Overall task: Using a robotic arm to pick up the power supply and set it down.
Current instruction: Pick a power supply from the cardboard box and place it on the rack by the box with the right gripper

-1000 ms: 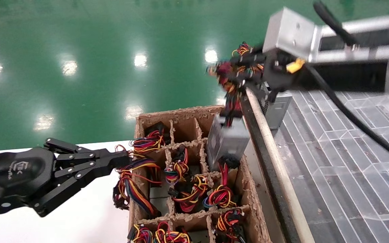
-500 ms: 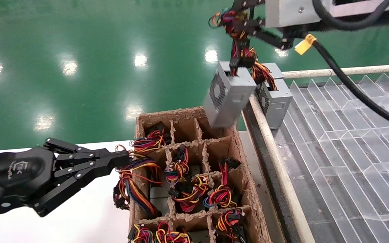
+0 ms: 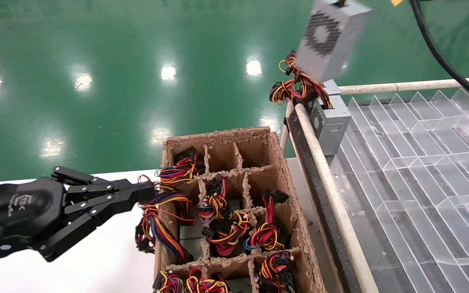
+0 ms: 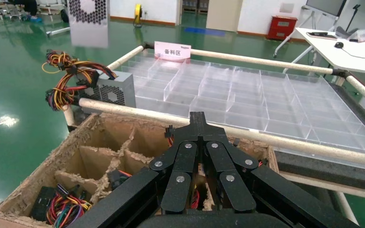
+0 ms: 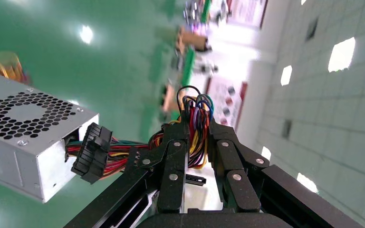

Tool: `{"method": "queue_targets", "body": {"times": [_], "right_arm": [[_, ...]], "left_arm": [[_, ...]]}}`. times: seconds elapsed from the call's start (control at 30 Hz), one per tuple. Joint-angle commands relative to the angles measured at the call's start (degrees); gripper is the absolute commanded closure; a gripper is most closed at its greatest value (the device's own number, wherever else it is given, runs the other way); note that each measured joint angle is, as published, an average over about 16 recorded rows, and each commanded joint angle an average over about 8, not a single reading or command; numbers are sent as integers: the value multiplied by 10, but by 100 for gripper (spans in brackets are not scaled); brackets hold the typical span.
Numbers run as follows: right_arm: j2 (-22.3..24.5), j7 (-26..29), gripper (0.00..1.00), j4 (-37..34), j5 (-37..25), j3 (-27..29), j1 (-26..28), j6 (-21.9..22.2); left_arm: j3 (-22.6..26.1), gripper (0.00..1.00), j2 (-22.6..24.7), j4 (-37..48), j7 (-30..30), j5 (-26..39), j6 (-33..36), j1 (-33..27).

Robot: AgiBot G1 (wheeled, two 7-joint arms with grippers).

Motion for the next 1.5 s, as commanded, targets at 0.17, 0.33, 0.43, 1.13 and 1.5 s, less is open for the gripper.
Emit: {"method": "queue_targets", "body": {"times": [0.17,0.33,0.43,1.13,1.5], "right_arm": [[9,-7,100,-4,-79,0,-36,70],[4,32,100,-13,-185,1,-81,130],[-8,67,100,-21,-253,3,-105,152],[-109,94,100,-177,-381,-20,-154,243],[-143,66,100,-232,-354,-36,-149,280]], "left_arm": [[0,100,0,0,0,0,0,0],[0,100,0,0,0,0,0,0],[0,100,0,0,0,0,0,0],[0,100,0,0,0,0,0,0],[0,100,0,0,0,0,0,0]]}}
